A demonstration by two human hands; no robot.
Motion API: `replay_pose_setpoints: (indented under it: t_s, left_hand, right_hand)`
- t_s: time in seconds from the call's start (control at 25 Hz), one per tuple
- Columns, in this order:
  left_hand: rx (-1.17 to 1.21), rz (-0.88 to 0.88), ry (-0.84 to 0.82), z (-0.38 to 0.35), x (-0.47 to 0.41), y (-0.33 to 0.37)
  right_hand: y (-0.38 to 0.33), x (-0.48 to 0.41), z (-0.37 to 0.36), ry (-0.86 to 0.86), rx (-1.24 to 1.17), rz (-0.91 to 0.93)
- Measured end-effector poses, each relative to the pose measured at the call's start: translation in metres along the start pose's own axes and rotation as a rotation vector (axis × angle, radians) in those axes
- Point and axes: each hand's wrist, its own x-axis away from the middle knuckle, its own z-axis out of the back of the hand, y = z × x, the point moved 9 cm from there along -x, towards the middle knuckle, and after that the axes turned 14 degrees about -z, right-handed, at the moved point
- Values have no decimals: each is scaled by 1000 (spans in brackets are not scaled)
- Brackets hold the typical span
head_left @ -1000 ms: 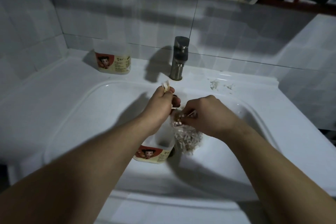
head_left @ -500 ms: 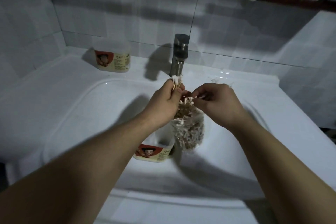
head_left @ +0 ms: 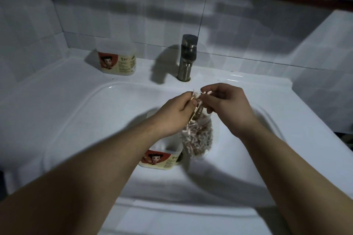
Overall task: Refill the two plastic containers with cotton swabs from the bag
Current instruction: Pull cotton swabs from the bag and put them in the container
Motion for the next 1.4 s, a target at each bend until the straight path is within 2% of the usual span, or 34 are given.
replay_pose_setpoints:
  t_s: [0.24, 0.4, 0.64, 0.8, 0.92, 1.04, 1.16, 1.28, 1.4]
  left_hand:
    - [31, 34, -9, -5, 1, -7]
    - [91, 147, 62, -3, 2, -22]
    - [515, 360, 300, -3, 8, -42]
    - [778, 414, 416, -1, 8, -42]
    - [887, 448, 471, -1, 9, -42]
    - [968, 456, 502, -2, 9, -39]
    - [999, 463, 524, 0, 10, -39]
    - [1021, 469, 504, -2, 11, -33]
    - [998, 453, 491, -4, 10, -32]
  right_hand:
    - [3, -1, -13, -68, -42, -1]
    - [-1, 3, -10, 35, 197, 72]
    - [0, 15, -32, -117, 488, 152]
    - [1, 12, -29, -97, 433, 125]
    - [2, 11, -27, -94, 429, 80]
    - [7, 15, -41, -216, 545, 84]
    - [10, 19, -48, -331, 530, 59]
    - [7, 21, -49, -246, 648, 125]
    - [-1, 19, -46, -142, 579, 184]
